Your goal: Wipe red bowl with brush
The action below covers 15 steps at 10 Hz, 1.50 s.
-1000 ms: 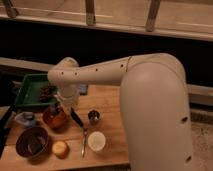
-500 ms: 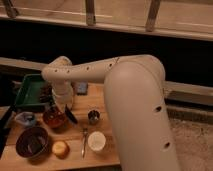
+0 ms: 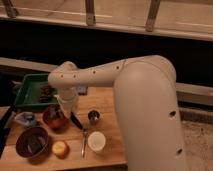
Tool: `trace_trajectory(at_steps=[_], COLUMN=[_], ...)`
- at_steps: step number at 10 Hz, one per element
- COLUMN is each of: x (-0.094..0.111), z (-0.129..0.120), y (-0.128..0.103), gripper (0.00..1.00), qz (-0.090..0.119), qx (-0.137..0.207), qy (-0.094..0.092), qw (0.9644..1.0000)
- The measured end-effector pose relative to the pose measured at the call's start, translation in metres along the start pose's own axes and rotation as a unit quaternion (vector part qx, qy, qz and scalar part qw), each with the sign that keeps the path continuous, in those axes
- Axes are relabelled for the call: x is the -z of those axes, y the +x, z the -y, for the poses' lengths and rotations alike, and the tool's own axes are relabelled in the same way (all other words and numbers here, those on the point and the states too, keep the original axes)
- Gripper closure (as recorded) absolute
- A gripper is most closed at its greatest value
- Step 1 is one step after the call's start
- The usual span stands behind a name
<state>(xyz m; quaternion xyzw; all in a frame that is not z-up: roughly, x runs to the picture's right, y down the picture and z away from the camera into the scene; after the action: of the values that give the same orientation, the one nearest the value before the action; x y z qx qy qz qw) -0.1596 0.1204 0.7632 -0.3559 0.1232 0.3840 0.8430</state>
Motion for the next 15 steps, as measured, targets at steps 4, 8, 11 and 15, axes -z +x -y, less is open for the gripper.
trace_trajectory(at_steps=[4,8,11,15], x=[0.016,0.023,0.014,0.014], z=[0.017,-0.012,-0.026,0.003], y=[-0.009,-0.049,-0.034,-0.003], gripper=[1.0,1.0,1.0,1.0], qz=[0.009,0.019,0.002,-0.007], qx=[-0.015,0.029,0.053,0.022], qy=[0.032,0.038,0.04,0.035], qw=[0.9994,0.9987,0.9978,0.9991])
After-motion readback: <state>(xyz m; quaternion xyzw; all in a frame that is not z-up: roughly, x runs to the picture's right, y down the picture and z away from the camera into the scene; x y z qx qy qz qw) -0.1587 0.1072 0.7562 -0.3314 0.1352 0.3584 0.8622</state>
